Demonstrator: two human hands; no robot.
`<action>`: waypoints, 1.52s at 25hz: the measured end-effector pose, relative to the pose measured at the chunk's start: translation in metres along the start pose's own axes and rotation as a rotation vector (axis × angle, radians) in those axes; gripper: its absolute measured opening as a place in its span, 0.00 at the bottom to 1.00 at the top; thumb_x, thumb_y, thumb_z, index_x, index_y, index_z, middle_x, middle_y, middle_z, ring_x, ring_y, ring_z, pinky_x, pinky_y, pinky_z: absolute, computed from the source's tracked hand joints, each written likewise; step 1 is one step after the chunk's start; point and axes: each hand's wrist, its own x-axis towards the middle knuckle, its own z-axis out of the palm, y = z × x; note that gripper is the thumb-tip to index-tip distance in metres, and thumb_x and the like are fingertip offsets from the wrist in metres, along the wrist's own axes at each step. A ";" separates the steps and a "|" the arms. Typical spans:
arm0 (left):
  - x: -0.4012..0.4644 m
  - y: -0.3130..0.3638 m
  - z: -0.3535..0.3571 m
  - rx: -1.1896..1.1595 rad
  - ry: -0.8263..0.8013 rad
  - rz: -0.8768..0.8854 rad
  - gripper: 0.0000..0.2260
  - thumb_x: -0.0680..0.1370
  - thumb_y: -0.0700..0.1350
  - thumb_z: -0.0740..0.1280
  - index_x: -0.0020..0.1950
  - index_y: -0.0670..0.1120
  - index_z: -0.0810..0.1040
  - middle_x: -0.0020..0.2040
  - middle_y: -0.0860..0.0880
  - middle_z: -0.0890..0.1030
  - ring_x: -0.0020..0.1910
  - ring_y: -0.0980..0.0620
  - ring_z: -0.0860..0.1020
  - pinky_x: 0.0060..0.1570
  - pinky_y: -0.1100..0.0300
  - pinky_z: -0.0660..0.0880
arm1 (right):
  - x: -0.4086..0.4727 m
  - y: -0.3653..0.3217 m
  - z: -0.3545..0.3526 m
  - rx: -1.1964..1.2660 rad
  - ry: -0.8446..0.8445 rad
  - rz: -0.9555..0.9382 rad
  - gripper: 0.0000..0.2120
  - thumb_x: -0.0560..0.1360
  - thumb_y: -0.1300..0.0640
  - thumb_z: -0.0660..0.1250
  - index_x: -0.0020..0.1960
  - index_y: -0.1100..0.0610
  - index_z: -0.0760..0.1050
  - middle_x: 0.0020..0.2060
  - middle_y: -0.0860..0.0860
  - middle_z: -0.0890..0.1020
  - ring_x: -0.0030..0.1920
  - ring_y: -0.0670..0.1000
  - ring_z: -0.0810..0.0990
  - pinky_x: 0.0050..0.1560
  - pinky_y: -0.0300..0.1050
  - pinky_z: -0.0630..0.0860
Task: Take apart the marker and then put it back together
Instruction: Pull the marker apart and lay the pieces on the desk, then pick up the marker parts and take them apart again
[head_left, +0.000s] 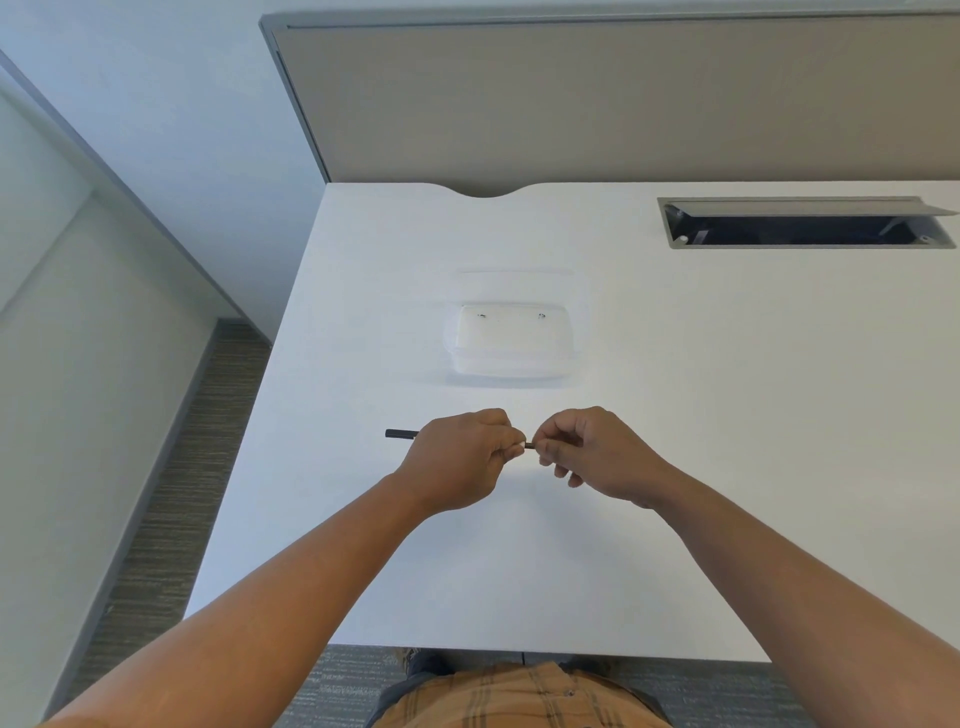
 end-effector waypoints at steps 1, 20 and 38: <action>-0.001 -0.001 0.000 -0.009 0.003 -0.008 0.09 0.81 0.48 0.62 0.50 0.52 0.82 0.43 0.56 0.76 0.39 0.50 0.77 0.33 0.56 0.73 | 0.000 0.001 -0.002 -0.043 0.019 -0.003 0.04 0.79 0.58 0.69 0.46 0.54 0.82 0.35 0.42 0.82 0.33 0.41 0.77 0.35 0.37 0.77; -0.020 -0.009 0.004 -0.083 0.025 -0.253 0.09 0.82 0.50 0.61 0.51 0.55 0.81 0.46 0.59 0.78 0.39 0.57 0.74 0.33 0.65 0.65 | 0.035 0.069 0.025 -0.200 0.419 0.318 0.09 0.74 0.55 0.67 0.42 0.62 0.77 0.33 0.50 0.79 0.33 0.53 0.75 0.36 0.45 0.70; -0.020 -0.001 0.003 -0.236 -0.019 -0.347 0.10 0.83 0.49 0.61 0.47 0.54 0.81 0.40 0.60 0.74 0.39 0.61 0.74 0.38 0.59 0.69 | 0.037 0.070 0.025 -0.172 0.414 0.301 0.14 0.72 0.51 0.72 0.44 0.61 0.75 0.37 0.53 0.82 0.38 0.54 0.78 0.37 0.46 0.71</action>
